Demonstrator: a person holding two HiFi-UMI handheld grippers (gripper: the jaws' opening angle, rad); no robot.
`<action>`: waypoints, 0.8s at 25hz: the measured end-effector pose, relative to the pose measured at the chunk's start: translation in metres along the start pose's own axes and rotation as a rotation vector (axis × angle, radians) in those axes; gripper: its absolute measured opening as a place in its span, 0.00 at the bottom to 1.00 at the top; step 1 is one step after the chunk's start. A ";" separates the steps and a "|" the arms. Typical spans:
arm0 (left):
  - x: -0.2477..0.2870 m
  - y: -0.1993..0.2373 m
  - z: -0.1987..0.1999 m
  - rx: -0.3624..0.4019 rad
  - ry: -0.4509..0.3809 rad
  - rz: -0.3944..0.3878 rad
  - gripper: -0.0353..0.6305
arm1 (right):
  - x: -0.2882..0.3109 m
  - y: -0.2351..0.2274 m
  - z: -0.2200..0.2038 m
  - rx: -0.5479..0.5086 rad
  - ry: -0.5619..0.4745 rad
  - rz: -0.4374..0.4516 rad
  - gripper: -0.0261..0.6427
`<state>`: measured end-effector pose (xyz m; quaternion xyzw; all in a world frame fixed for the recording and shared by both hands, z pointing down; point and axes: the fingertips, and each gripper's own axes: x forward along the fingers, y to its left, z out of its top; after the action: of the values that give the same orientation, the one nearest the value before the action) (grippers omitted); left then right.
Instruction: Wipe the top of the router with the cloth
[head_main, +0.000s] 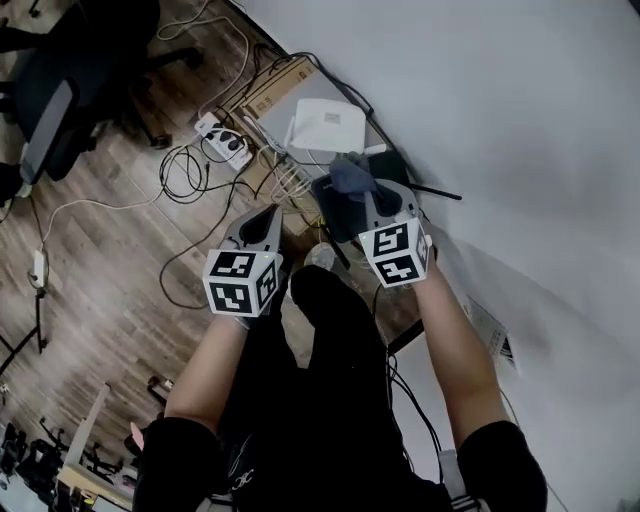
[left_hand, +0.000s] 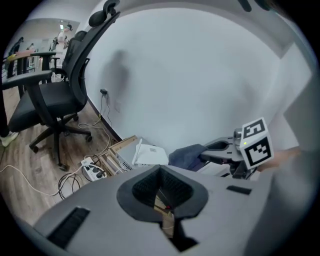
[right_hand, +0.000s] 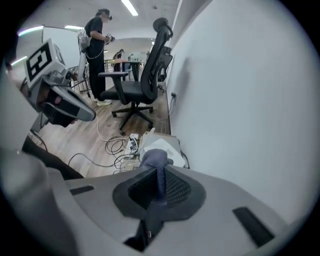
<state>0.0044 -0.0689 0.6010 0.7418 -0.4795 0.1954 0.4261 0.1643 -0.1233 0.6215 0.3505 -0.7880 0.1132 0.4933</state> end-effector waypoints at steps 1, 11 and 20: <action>-0.008 -0.001 0.005 0.001 -0.018 0.011 0.05 | -0.013 -0.004 0.007 0.022 -0.035 -0.022 0.05; -0.117 -0.077 0.107 0.146 -0.197 0.021 0.05 | -0.189 -0.046 0.090 0.149 -0.328 -0.280 0.05; -0.235 -0.154 0.222 0.277 -0.401 0.048 0.05 | -0.332 -0.077 0.166 0.351 -0.655 -0.361 0.05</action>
<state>0.0041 -0.0955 0.2435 0.8055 -0.5408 0.1181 0.2116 0.1885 -0.1201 0.2433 0.5794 -0.7980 0.0396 0.1611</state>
